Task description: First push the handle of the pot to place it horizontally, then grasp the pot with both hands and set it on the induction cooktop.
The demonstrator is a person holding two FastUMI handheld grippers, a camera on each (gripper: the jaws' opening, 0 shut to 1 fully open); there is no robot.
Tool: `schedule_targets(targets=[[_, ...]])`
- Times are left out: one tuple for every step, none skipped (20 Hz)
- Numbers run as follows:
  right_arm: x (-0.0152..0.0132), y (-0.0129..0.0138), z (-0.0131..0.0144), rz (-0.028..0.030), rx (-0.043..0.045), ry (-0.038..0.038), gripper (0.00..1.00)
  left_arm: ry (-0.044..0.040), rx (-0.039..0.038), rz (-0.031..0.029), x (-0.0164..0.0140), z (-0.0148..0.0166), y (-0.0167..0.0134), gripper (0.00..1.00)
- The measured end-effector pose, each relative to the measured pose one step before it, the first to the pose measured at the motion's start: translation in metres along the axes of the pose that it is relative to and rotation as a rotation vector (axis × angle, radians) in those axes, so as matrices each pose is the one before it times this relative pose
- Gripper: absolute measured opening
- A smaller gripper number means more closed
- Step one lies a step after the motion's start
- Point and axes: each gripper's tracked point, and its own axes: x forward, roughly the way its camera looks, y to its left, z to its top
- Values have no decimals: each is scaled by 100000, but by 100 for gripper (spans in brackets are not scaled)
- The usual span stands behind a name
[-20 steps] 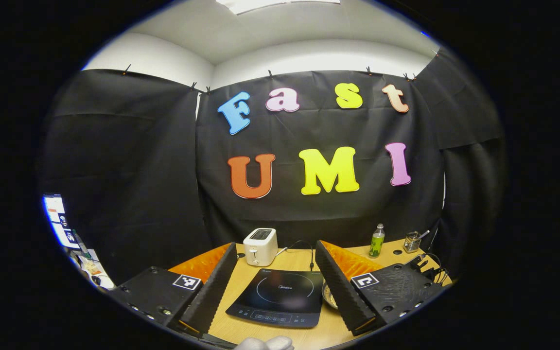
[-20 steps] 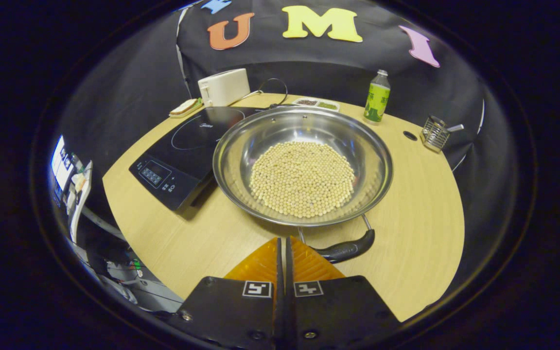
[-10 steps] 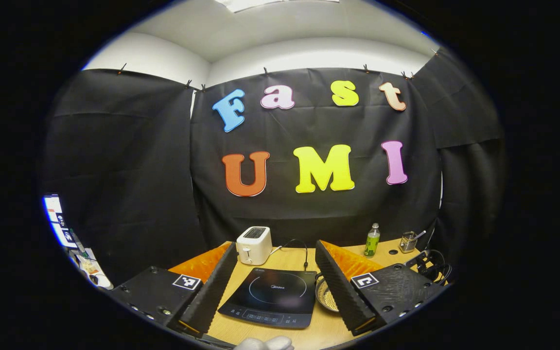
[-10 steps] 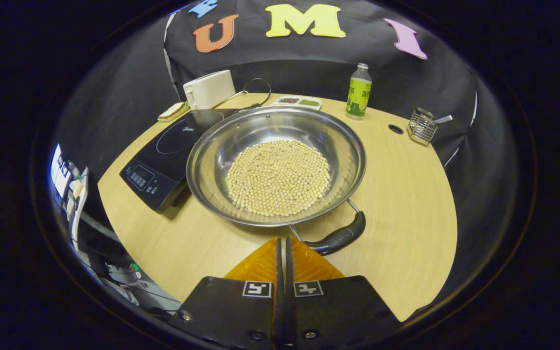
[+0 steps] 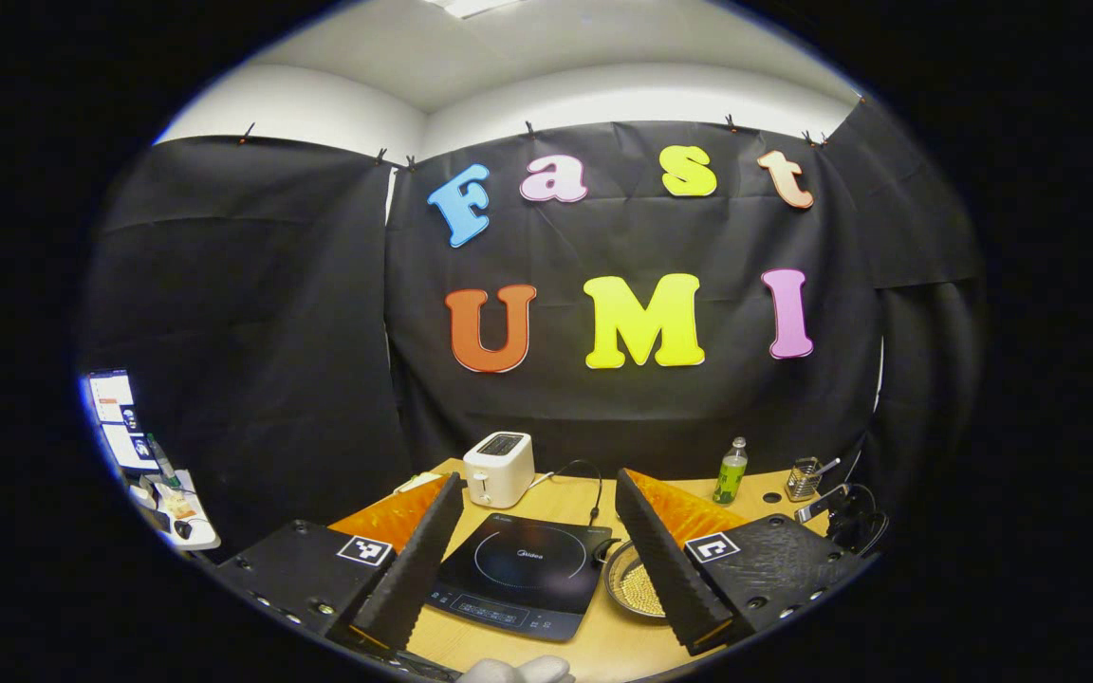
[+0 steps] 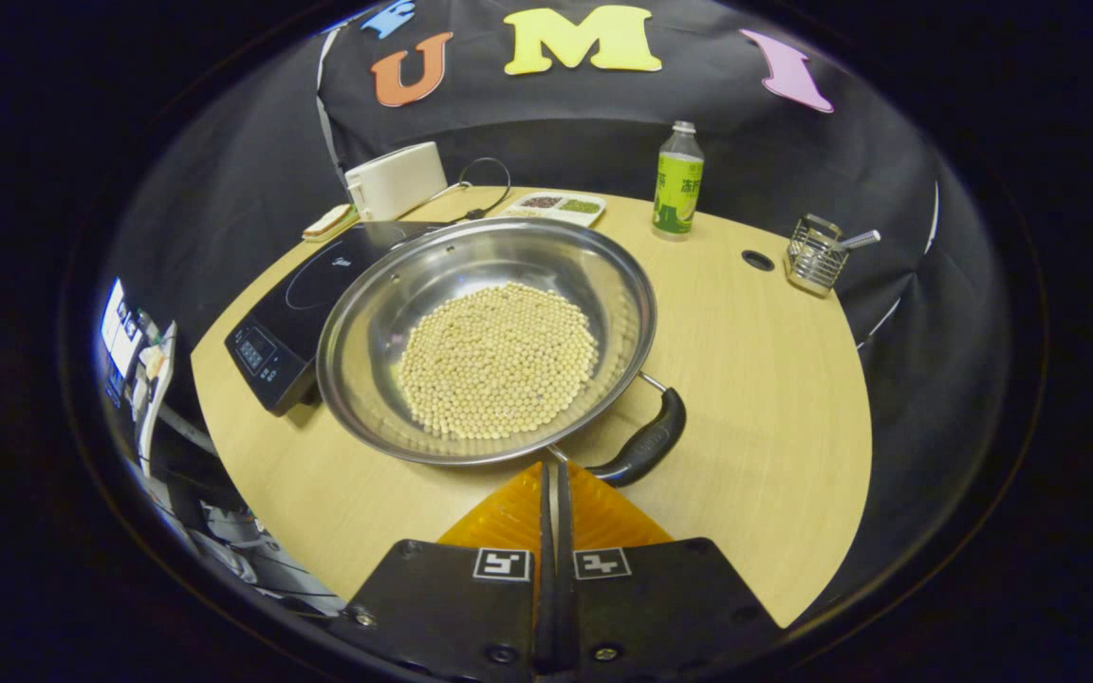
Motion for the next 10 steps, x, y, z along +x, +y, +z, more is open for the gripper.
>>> schedule_targets(targets=[[139, -418, 135, 317, -248, -146, 4, 1, 164, 638, -164, 36, -192, 96], [59, -387, 213, 423, -381, -62, 4, 85, 74, 741, -45, -15, -264, 96], [82, -415, 88, 207, -405, -124, 4, 290, 63, 814, 15, -20, -138, 96], [110, -434, 262, 156, -326, 32, 4, 360, -13, 876, -89, -70, -231, 96], [85, -397, 126, 345, -353, -7, 4, 274, -87, 826, -3, -135, -66, 96], [20, -362, 101, 254, -390, -7, 4, 283, -114, 960, -91, -74, -80, 96], [119, -393, 96, 192, -600, -4, 4, 152, -193, 892, -208, 17, -108, 96], [108, -410, 210, 21, -513, -82, 4, 130, -221, 874, -26, -57, -120, 96], [132, -410, 132, -49, -264, -111, 4, 26, -137, 674, -50, -70, -174, 96], [128, -382, 226, -48, -338, 8, 4, 9, 61, 663, -79, -44, -146, 96]])
